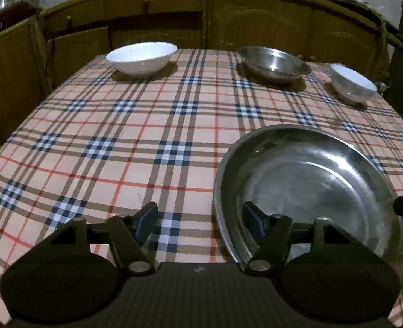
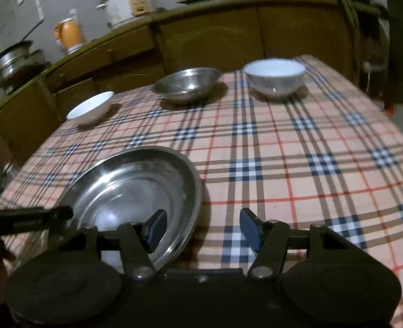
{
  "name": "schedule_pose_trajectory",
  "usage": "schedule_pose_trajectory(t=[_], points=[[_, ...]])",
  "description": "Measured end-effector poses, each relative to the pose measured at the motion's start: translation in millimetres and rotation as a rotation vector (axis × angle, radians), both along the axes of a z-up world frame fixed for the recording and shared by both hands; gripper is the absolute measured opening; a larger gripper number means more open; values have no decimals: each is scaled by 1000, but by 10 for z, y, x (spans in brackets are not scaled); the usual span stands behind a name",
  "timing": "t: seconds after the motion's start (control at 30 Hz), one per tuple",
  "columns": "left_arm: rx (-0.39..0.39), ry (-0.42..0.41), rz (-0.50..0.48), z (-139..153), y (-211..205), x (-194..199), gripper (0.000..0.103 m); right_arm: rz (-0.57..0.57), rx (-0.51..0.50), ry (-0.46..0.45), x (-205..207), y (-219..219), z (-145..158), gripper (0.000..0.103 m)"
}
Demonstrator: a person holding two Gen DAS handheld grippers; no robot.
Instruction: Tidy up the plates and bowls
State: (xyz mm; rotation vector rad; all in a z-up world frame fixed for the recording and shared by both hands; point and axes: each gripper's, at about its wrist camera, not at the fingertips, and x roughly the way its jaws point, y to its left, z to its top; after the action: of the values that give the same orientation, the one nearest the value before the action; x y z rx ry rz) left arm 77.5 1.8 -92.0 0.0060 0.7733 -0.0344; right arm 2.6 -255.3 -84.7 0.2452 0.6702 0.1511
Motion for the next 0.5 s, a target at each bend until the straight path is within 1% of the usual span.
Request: schedule_pose_trajectory(t=[0.1,0.13,0.17,0.2,0.23,0.27,0.3,0.33,0.37,0.4,0.5], points=[[-9,13,-11,-43,1,72,69,-1,67,35,146,-51,-110,72],[-10,13,-19,-45,-9,85,67,-2,85,45,172,-62,-142,72],[-13,11,-31,-43,-22,100,64,4,101,48,192,-64,-168,74],[-17,11,-40,-43,-44,117,57,11,110,39,205,-62,-174,71],[-24,12,-52,-42,-66,125,48,12,117,38,225,-56,-176,65],[-33,11,-68,-35,-95,131,42,16,127,44,248,-45,-180,41],[-37,13,-87,-25,-131,135,33,20,134,52,271,-32,-188,21],[-13,11,-89,-4,-185,132,33,32,141,54,282,-8,-193,20],[1,15,-89,1,-217,139,33,23,114,49,276,31,-184,20],[-4,23,-88,4,-222,147,32,20,92,42,263,54,-174,20],[-27,45,-89,34,-227,152,30,-3,122,44,237,-16,-141,20]])
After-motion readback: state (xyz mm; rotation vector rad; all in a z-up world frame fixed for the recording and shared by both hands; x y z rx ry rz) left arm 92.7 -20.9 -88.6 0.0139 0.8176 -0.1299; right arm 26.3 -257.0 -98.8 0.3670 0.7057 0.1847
